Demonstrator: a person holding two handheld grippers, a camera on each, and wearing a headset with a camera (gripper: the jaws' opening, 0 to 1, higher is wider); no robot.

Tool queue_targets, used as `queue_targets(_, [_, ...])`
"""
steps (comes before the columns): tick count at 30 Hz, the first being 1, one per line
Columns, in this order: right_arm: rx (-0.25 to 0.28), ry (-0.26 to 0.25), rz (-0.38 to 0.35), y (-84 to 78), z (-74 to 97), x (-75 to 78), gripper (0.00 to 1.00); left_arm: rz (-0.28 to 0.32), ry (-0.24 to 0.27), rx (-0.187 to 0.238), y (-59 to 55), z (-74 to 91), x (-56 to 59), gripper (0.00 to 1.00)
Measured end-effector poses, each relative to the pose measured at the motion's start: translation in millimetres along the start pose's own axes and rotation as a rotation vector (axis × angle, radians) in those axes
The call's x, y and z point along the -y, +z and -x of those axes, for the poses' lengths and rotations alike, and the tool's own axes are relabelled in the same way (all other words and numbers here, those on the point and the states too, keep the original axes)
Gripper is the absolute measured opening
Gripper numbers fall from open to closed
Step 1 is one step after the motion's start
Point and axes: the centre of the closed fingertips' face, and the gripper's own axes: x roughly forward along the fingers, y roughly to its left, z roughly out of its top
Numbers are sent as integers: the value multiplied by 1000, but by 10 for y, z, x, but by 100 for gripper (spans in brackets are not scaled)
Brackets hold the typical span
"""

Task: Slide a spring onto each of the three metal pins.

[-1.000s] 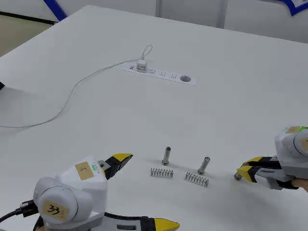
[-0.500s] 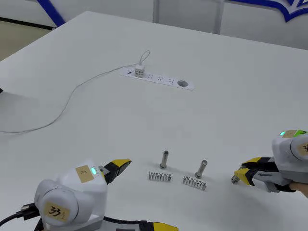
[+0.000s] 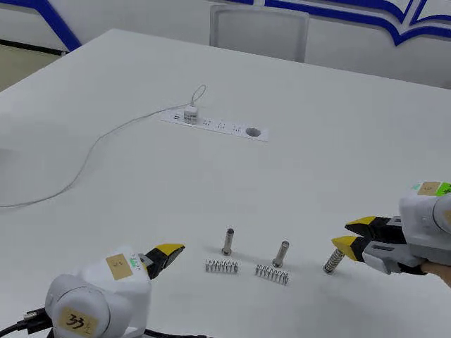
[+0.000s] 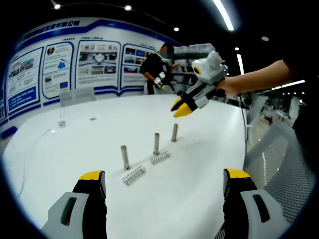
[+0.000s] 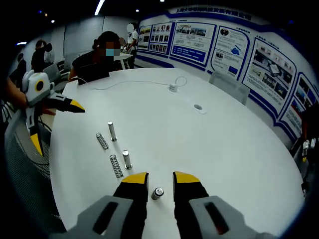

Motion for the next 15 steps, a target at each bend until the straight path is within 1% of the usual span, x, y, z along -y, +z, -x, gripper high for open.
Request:
queue_targets(4, [37, 10, 19, 127, 60, -92, 20, -1, 1, 5, 9, 3, -3, 100])
queue_targets(7, [65, 29, 30, 215, 83, -200, 20, -2, 0, 7, 13, 0, 1, 100])
queue_targets(12, [82, 63, 46, 257, 82, -359, 21, -7, -1, 12, 30, 0, 12, 100])
queue_targets(15, [87, 88, 45, 243, 68, -442, 21, -10, 0, 9, 27, 1, 10, 100])
